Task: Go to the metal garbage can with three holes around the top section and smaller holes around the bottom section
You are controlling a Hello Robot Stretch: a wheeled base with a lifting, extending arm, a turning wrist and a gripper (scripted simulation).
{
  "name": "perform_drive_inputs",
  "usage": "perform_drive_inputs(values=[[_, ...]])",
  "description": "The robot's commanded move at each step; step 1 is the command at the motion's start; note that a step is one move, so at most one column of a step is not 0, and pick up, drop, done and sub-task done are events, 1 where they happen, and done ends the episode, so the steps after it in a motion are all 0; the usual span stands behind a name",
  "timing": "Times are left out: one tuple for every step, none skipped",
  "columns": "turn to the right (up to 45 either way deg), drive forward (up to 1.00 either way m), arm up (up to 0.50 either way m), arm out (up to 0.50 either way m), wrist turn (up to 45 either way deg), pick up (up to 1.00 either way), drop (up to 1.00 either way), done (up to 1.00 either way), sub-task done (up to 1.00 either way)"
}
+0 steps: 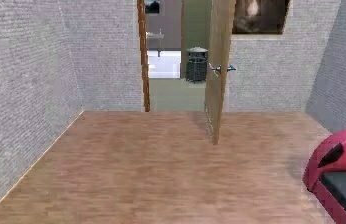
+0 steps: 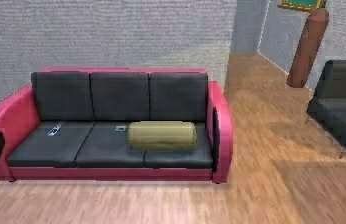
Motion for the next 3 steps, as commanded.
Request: perform_drive_inputs(values=[[0.0, 1.00, 0.00, 0.00, 0.0, 0.00, 0.00, 0.00, 0.00], [0.0, 1.00, 0.00, 0.00, 0.0, 0.00, 0.00, 0.00, 0.00], [0.0, 1.00, 0.00, 0.00, 0.0, 0.00, 0.00, 0.00, 0.00]])
